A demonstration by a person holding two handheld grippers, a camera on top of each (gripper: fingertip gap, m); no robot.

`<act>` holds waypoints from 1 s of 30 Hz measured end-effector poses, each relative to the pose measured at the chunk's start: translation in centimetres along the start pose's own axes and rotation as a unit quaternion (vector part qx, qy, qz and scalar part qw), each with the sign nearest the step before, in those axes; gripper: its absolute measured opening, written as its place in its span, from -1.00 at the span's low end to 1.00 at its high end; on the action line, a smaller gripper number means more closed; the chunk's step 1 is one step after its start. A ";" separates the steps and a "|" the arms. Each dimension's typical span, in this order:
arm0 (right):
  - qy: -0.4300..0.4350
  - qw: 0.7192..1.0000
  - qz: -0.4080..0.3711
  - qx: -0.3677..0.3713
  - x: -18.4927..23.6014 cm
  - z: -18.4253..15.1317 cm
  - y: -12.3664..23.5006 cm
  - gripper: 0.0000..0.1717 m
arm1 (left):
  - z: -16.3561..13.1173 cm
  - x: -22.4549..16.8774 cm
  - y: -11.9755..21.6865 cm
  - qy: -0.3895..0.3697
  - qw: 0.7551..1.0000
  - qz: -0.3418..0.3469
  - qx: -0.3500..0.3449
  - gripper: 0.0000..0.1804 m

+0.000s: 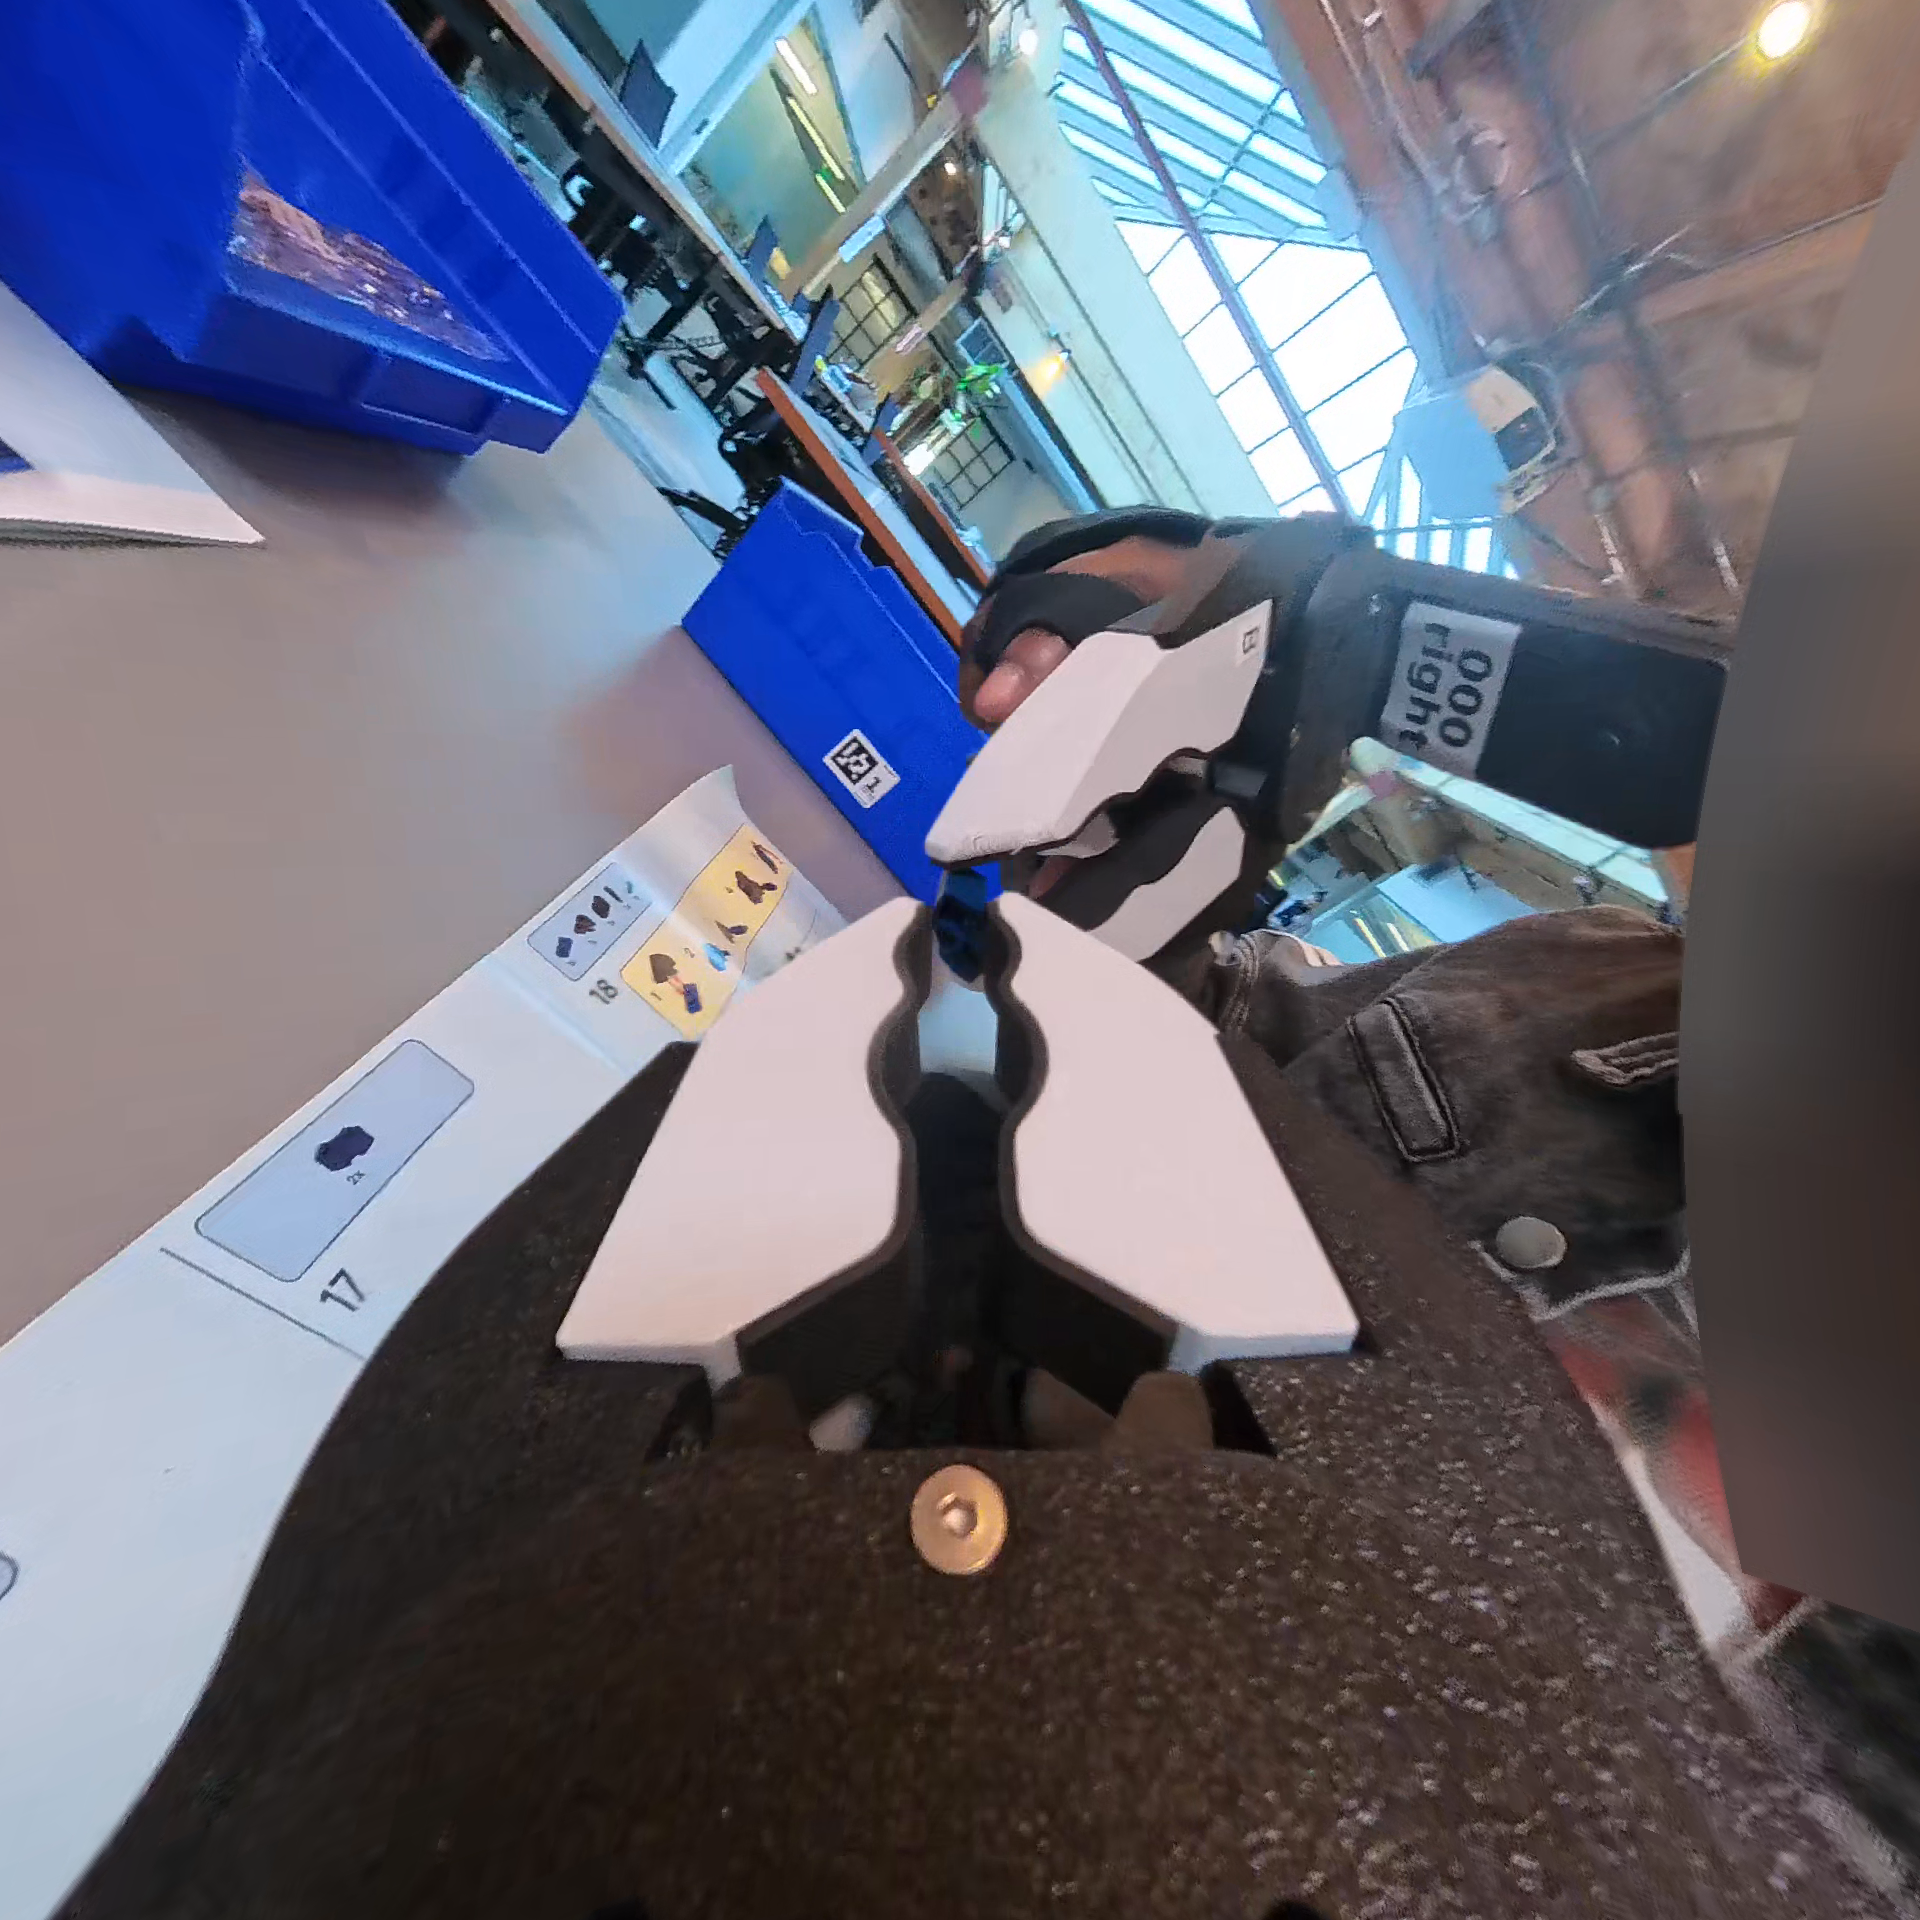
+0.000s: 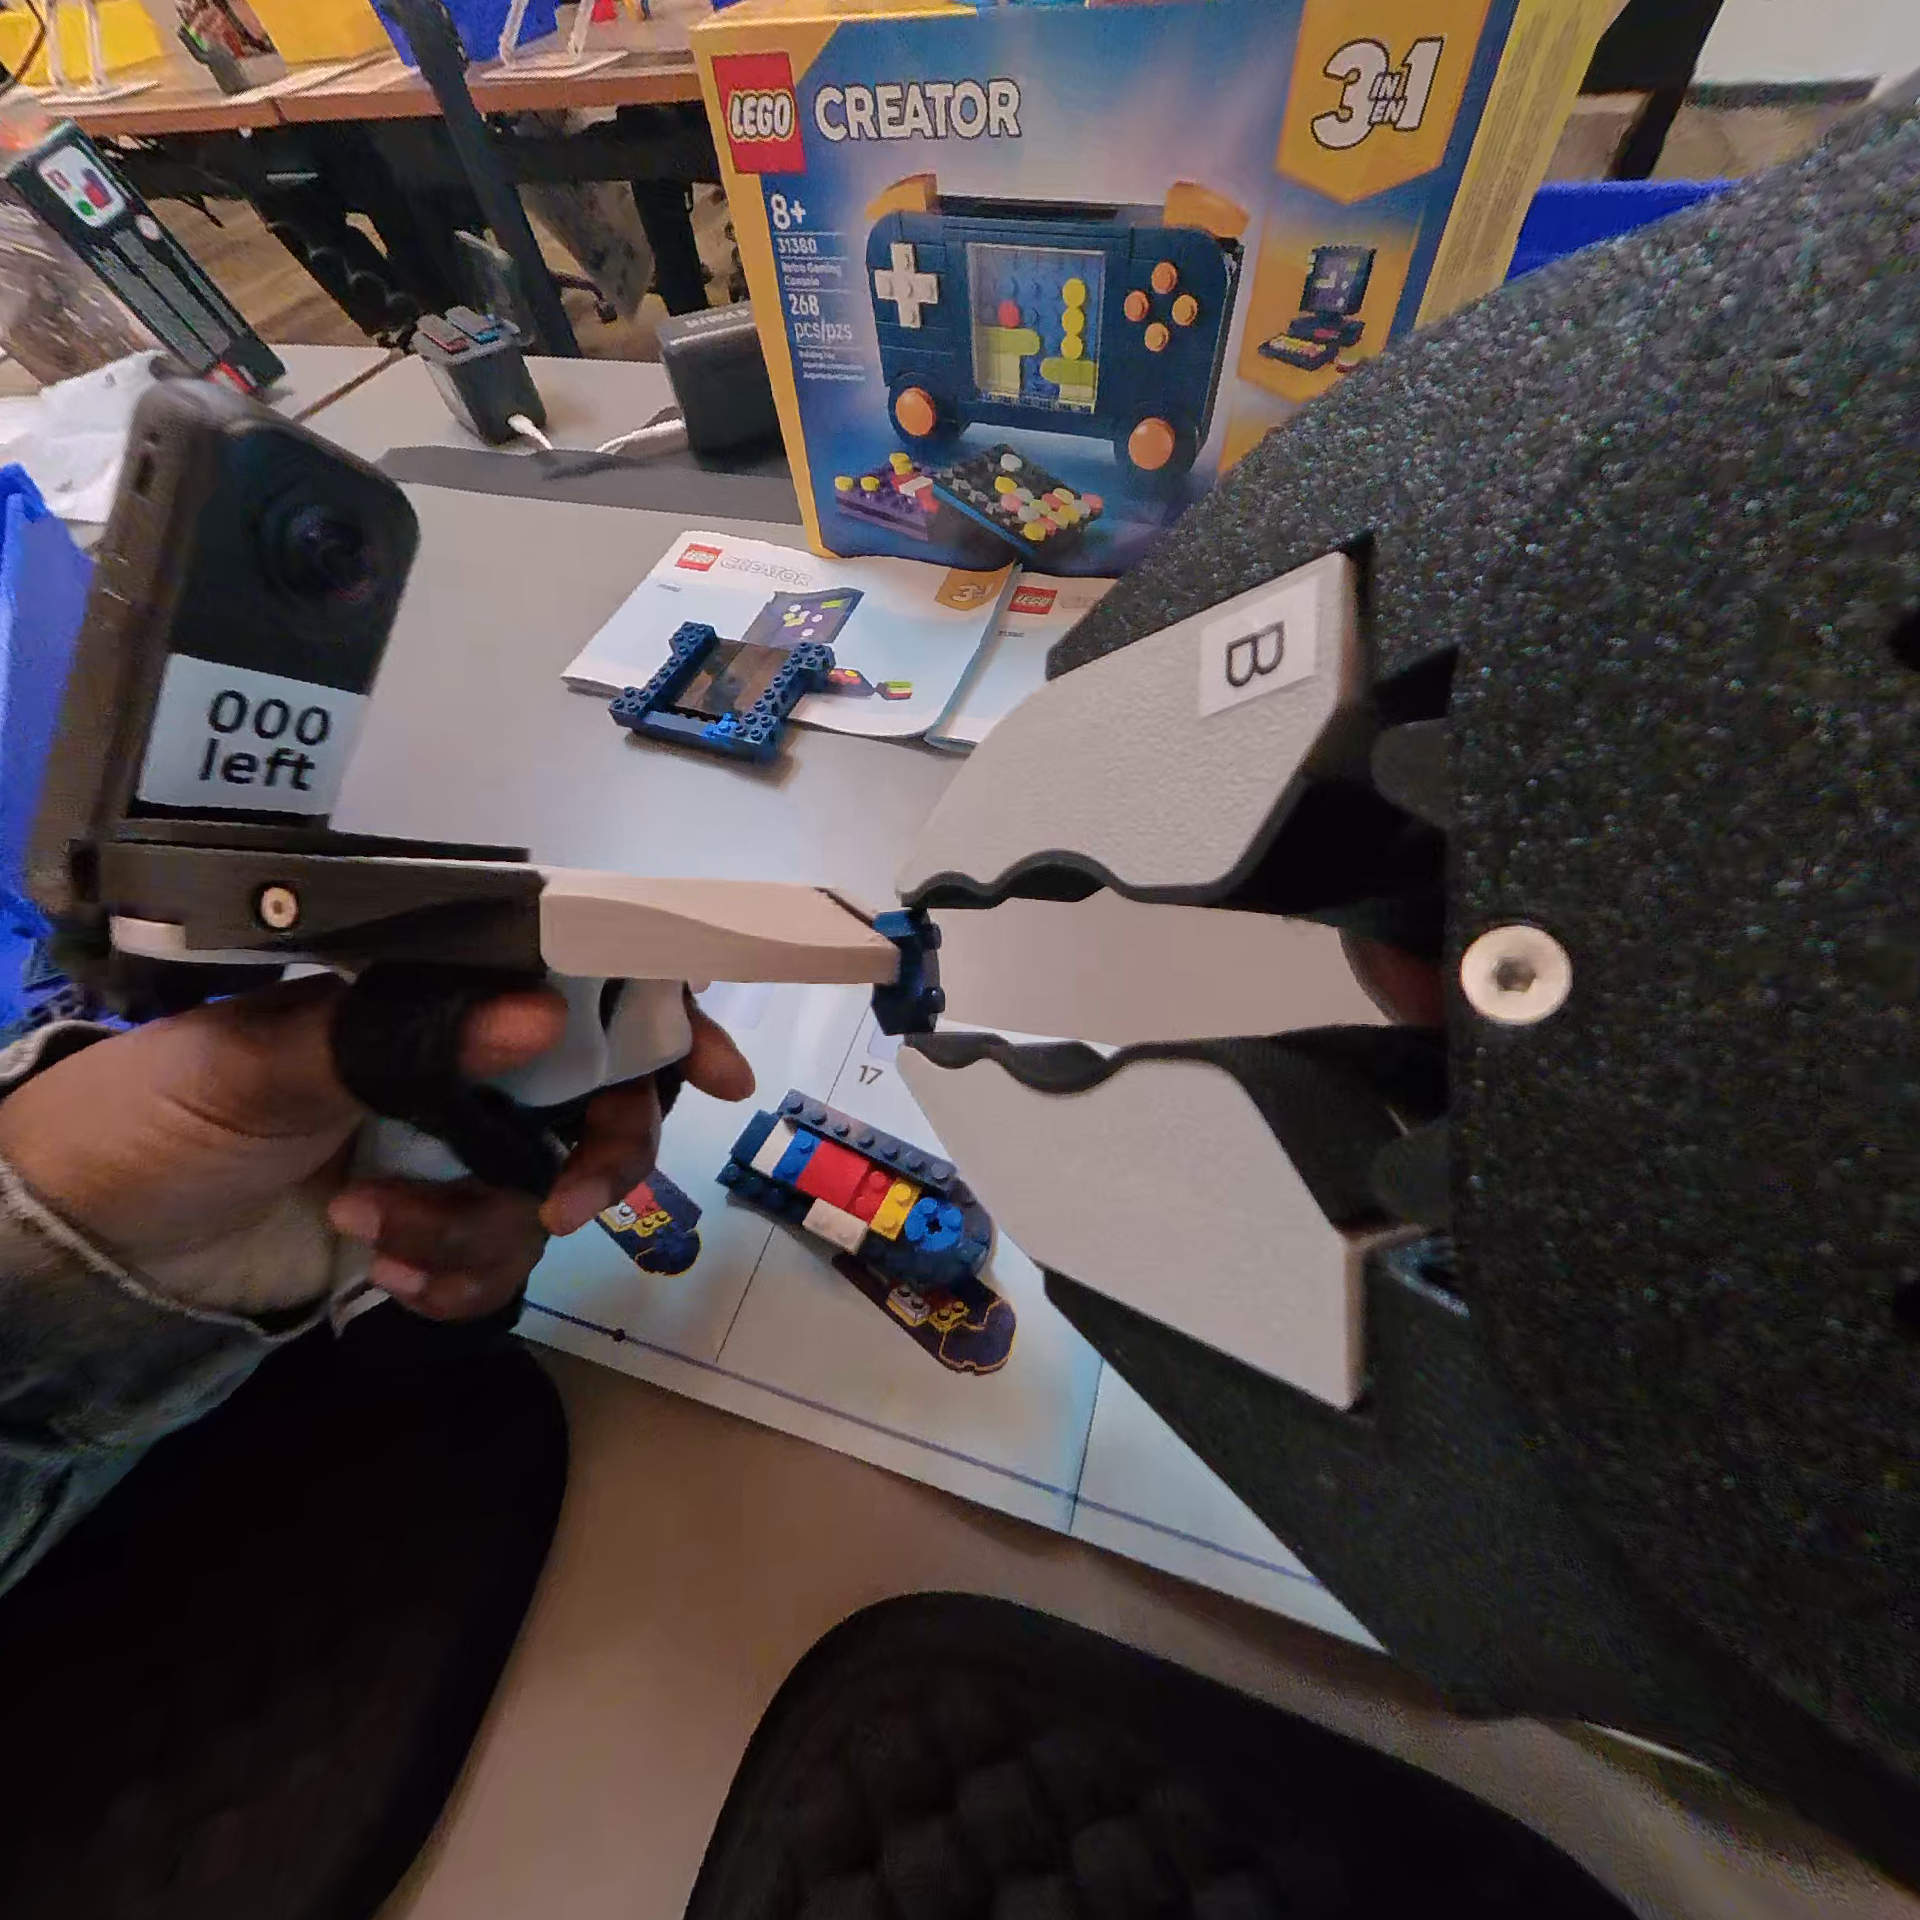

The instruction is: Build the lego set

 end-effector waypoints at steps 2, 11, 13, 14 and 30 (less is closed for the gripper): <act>-0.010 1.000 0.000 -0.017 -0.1 0.3 0.3 -0.74 | 0.0 -0.3 0.1 -0.002 1.000 -0.022 -0.005 -0.90; -0.151 0.939 0.041 -0.307 -1.5 2.3 2.8 -0.65 | 0.9 -3.6 1.1 0.016 0.960 -0.265 -0.085 -0.91; -0.140 0.938 0.042 -0.314 -1.3 2.5 2.4 -0.64 | 0.9 -4.0 1.1 0.012 0.958 -0.275 -0.083 -0.91; -0.135 0.937 0.047 -0.318 -1.2 2.7 2.2 -0.65 | 0.9 -3.9 1.0 0.013 0.958 -0.274 -0.085 -0.91; -0.147 0.964 0.114 -0.187 -0.3 -1.4 1.1 -0.74 | 1.8 -3.6 3.9 -0.247 0.968 -0.034 0.018 -0.49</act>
Point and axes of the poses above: each gripper's, where its closed fingertips meet, y back along the fingers, z out of its top, x = y × z across the jaws, the point moved 6 cm from there along y, back along the fingers, and after that the axes turned 2 degrees about x, right-handed, at the moved point
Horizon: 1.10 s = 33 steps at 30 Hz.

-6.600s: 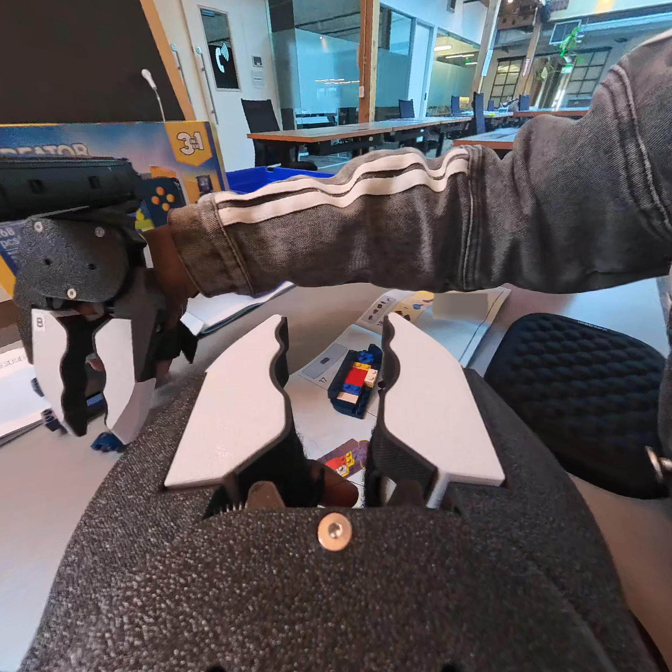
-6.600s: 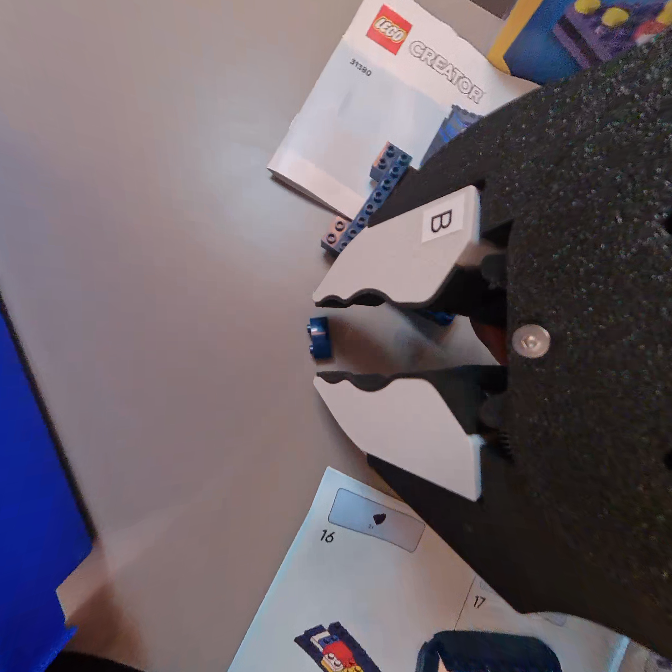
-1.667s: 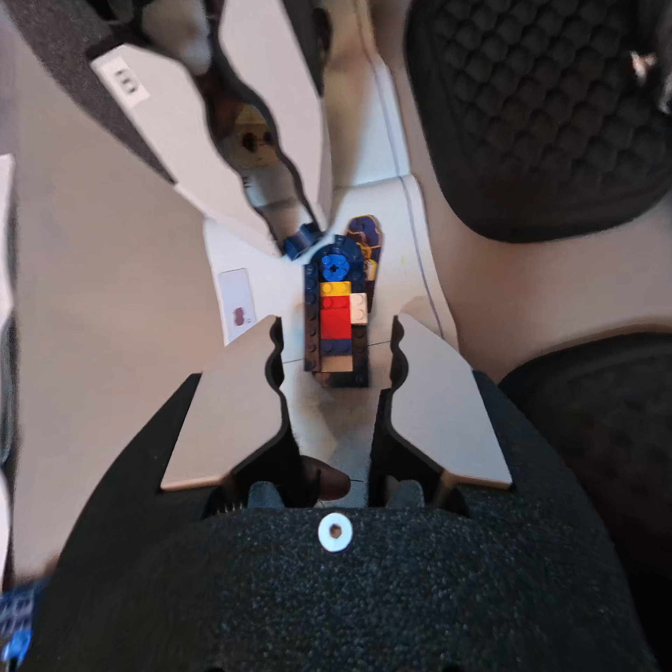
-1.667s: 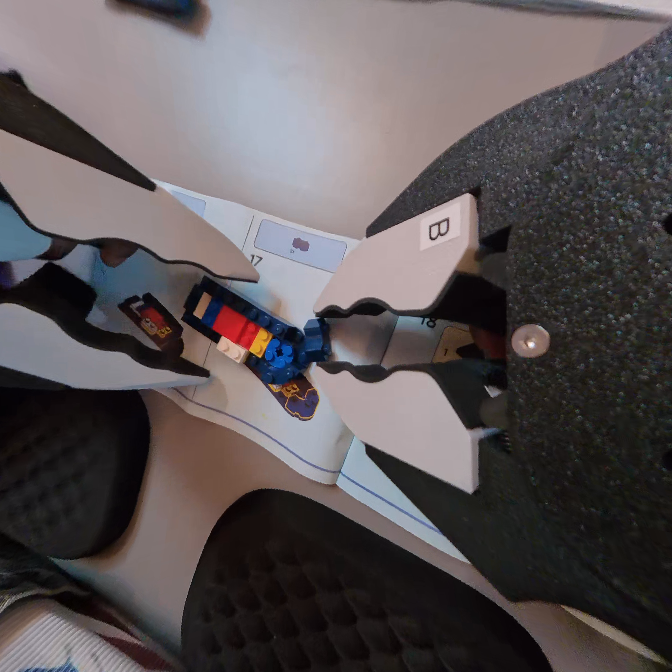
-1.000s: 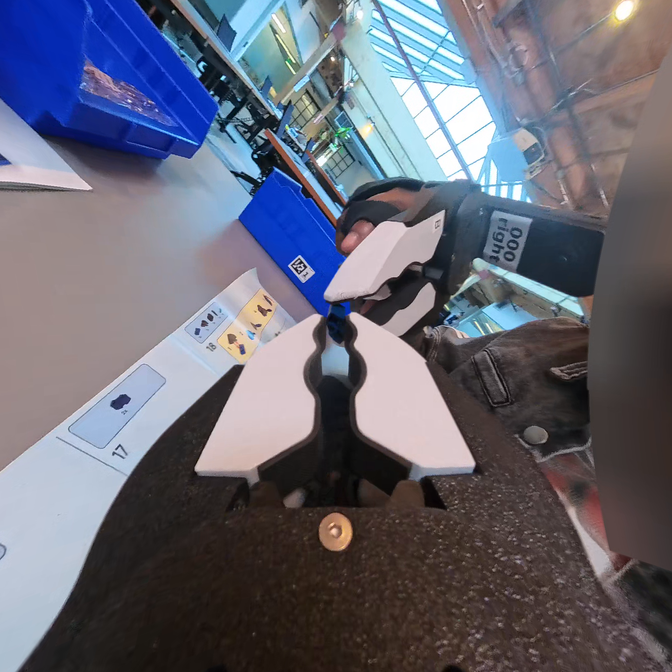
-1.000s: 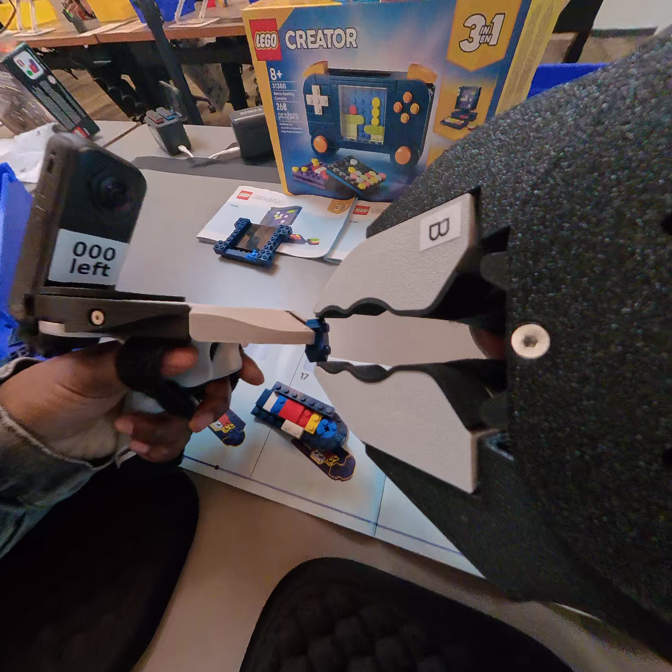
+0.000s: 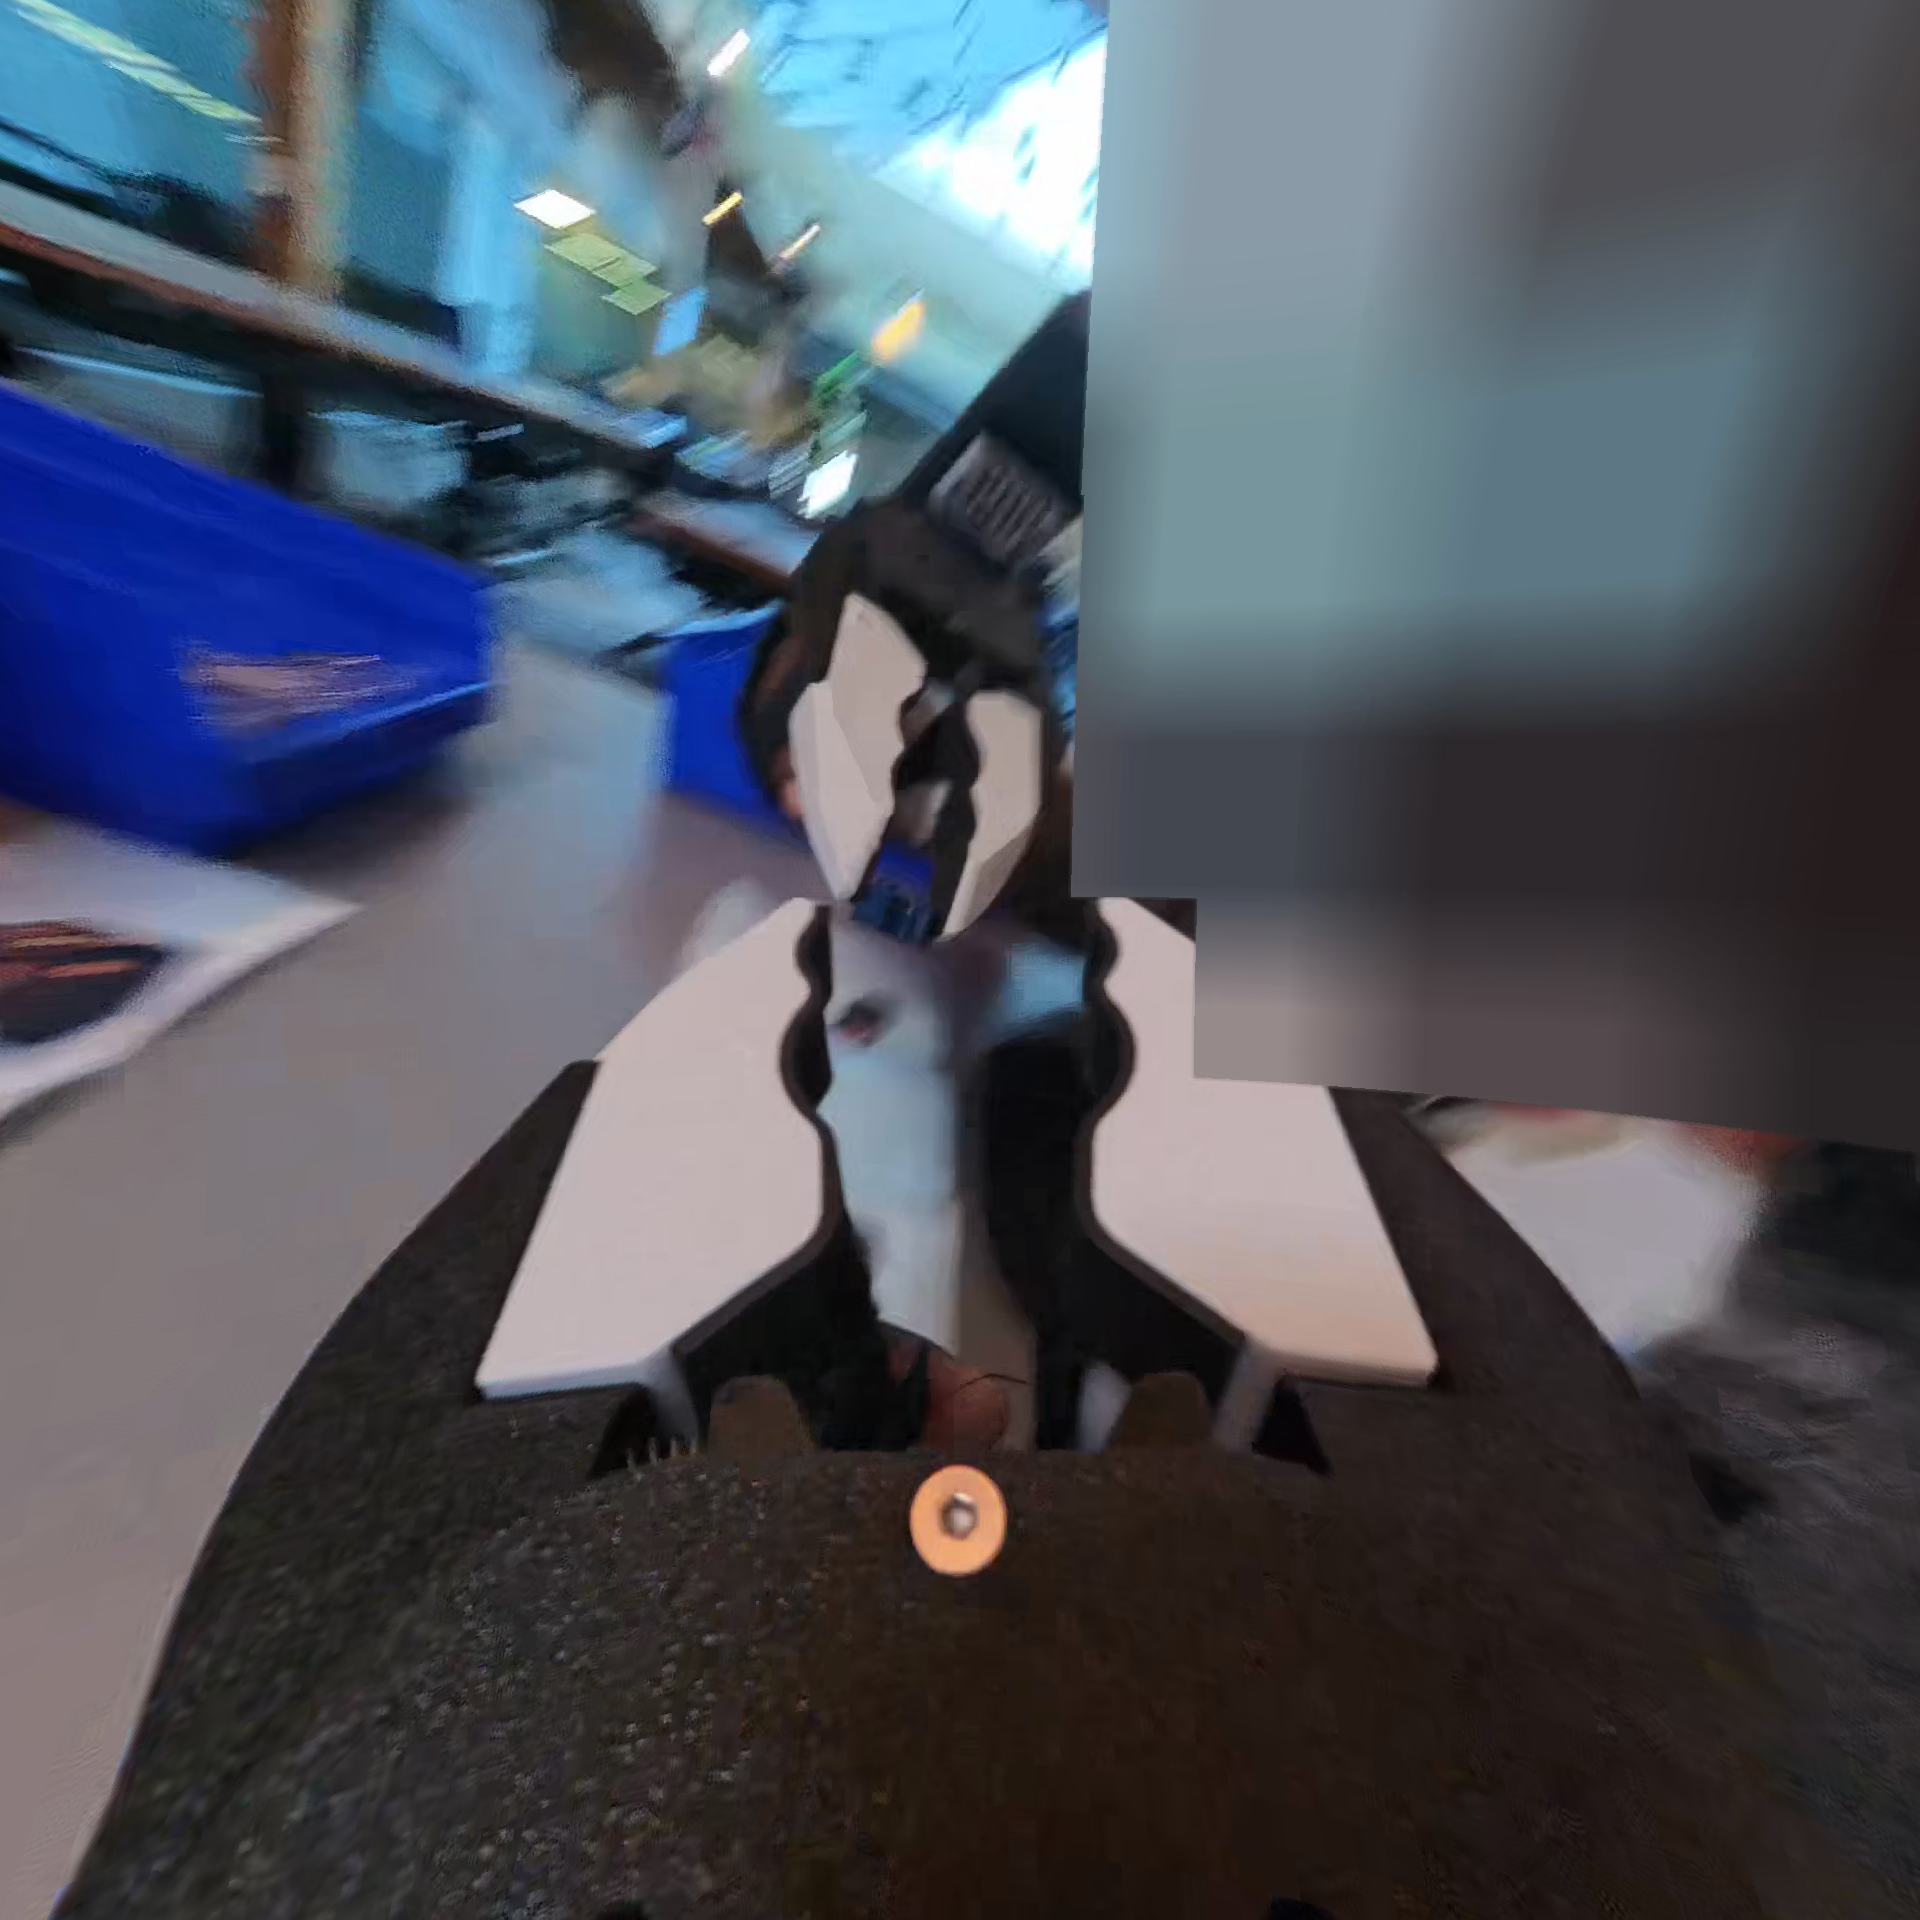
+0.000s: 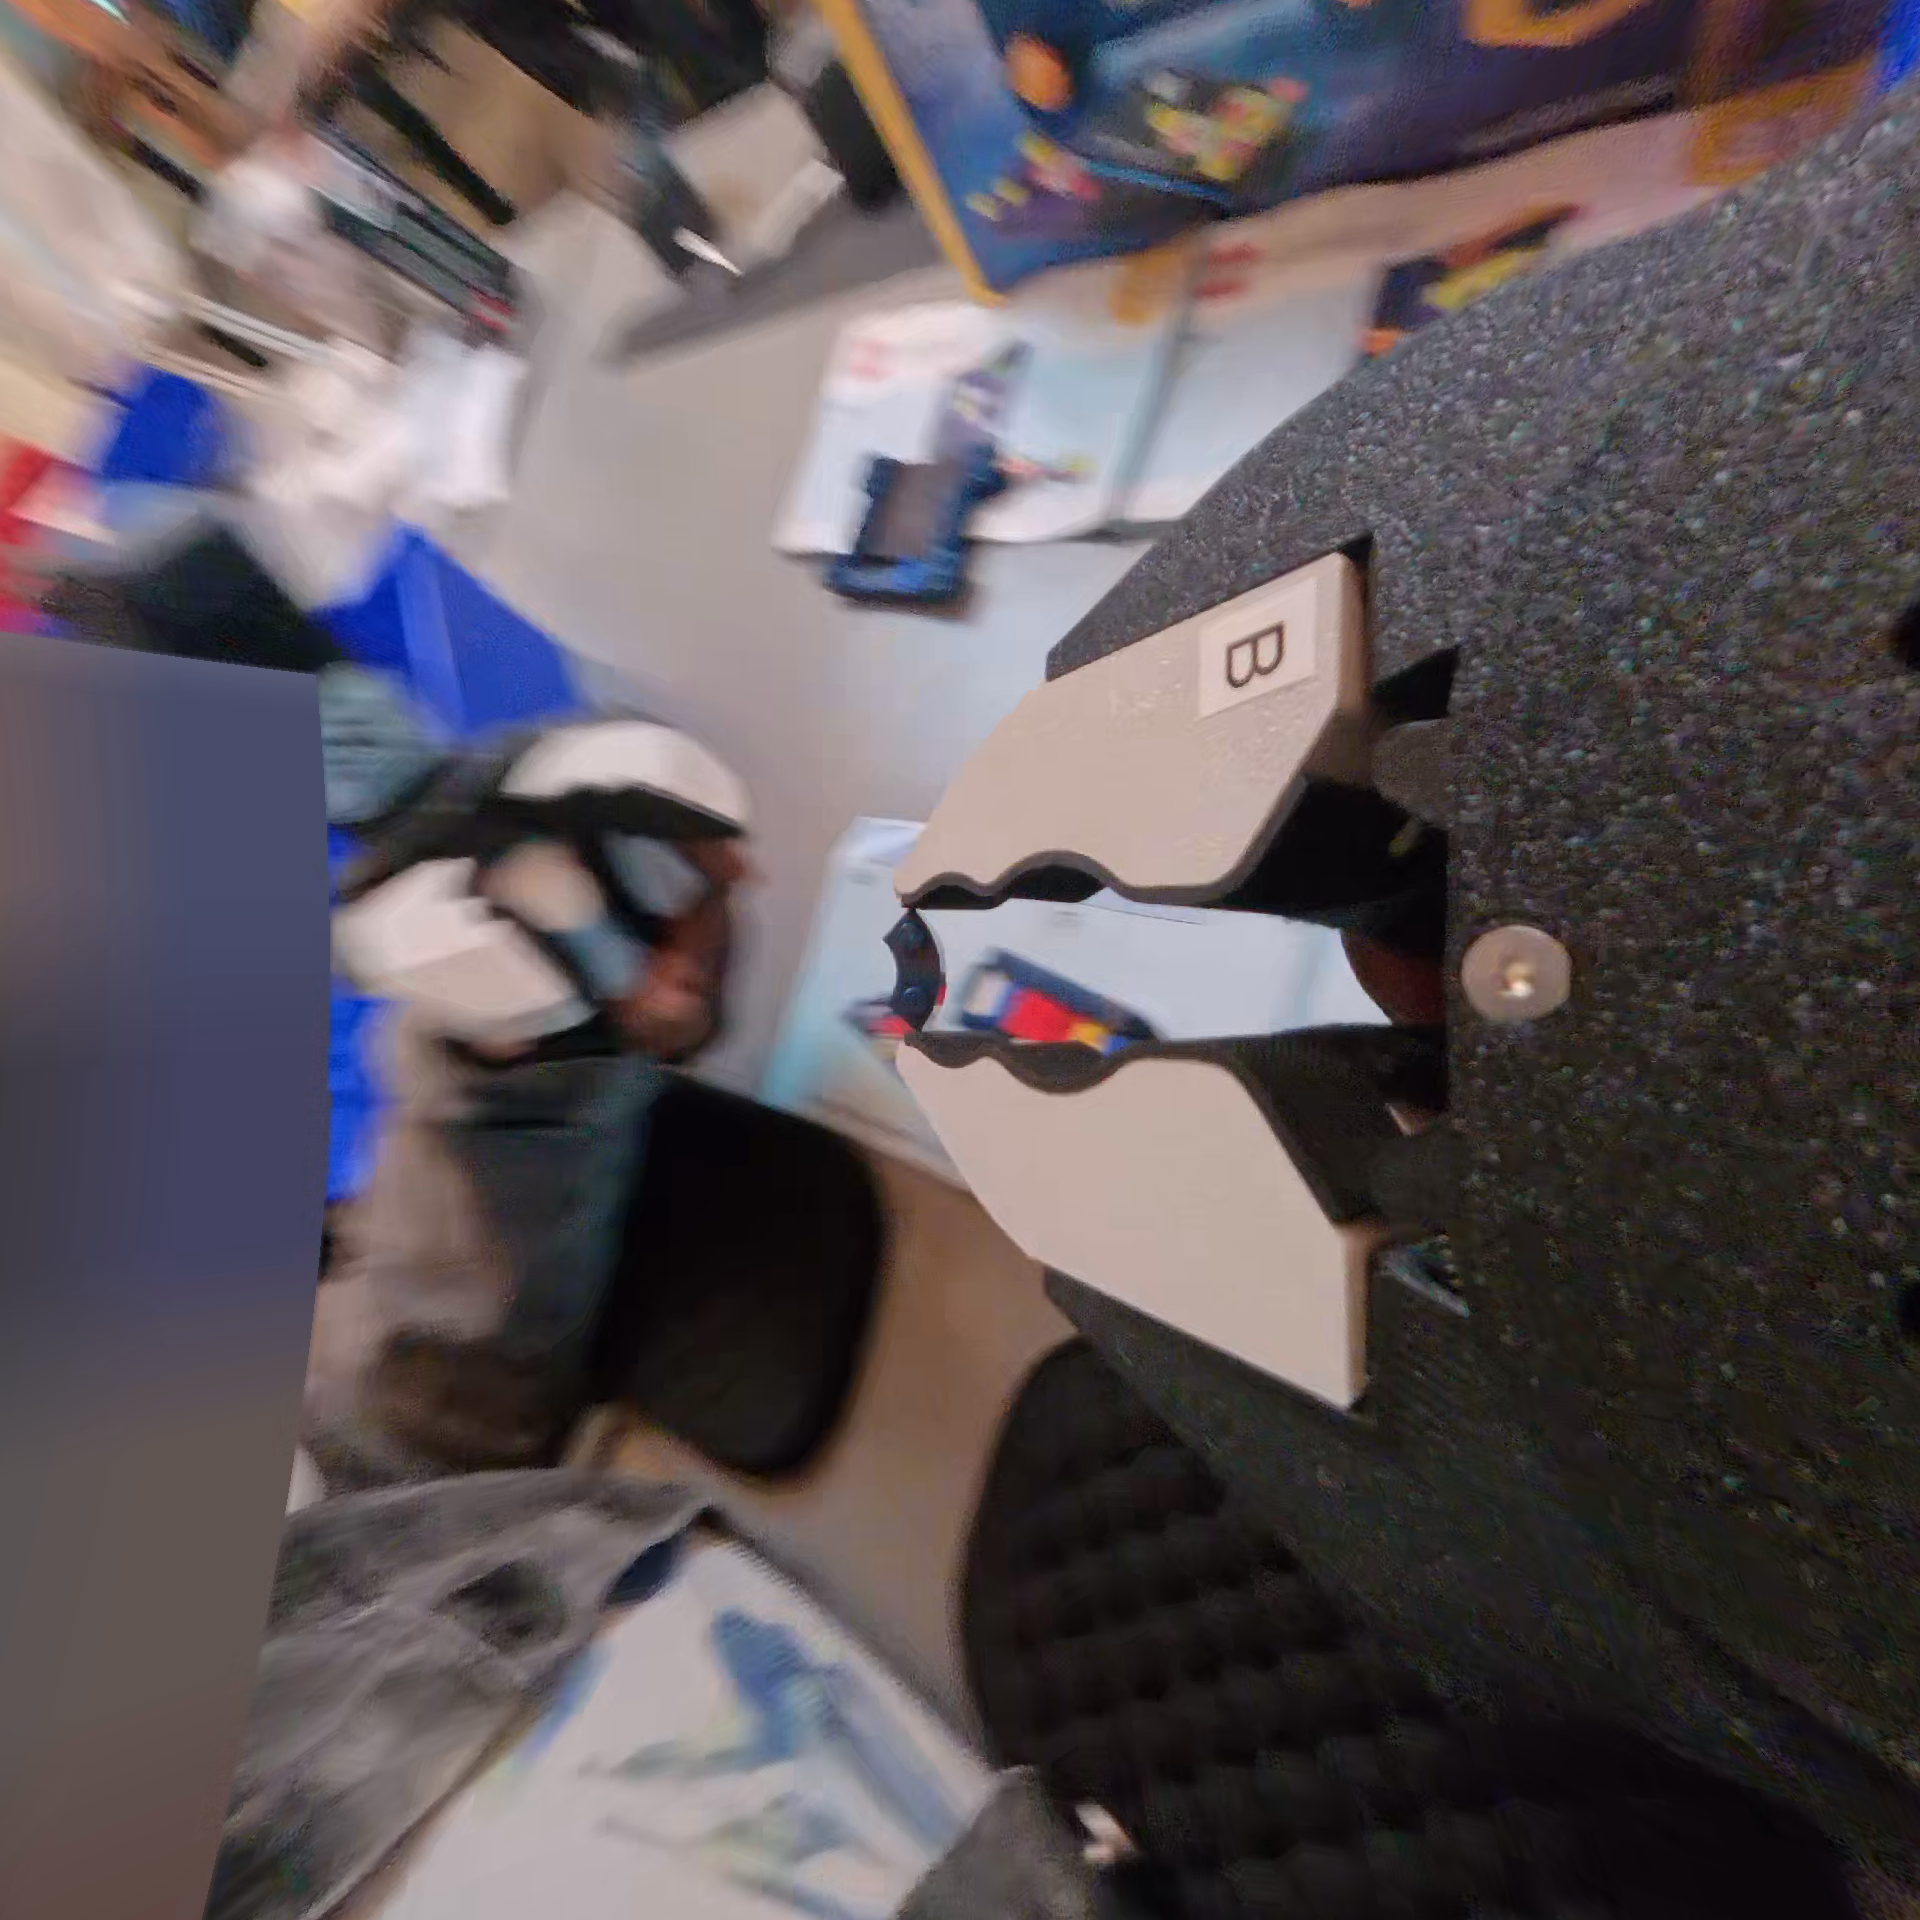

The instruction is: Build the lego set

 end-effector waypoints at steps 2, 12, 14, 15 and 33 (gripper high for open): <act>-0.032 0.997 0.031 0.057 0.0 -2.7 -0.9 -0.74 | -1.6 0.2 0.0 -0.110 0.984 0.086 0.110 -0.39; -0.026 0.978 0.145 0.147 0.3 -7.7 -4.8 -0.74 | -8.8 2.9 -1.8 -0.147 0.919 0.119 0.345 -0.38; -0.012 0.975 0.160 0.151 0.2 -7.6 -5.0 -0.74 | -9.2 3.3 -1.7 -0.147 0.914 0.126 0.355 -0.38; -0.006 0.975 0.163 0.153 0.0 -7.6 -5.1 -0.74 | -9.4 3.4 -1.6 -0.149 0.912 0.127 0.360 -0.37; -0.002 0.967 0.190 0.173 0.5 -7.7 -5.9 -0.74 | -10.3 4.1 -1.8 -0.160 0.899 0.140 0.383 -0.54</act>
Point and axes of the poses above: each gripper's, where its closed fingertips meet, y back along the fingers, z out of its top, x = y × z across the jaws, the point moved 6 cm from there along y, back along the fingers, and after that the axes turned 2 degrees about x, right-handed, at the moved point
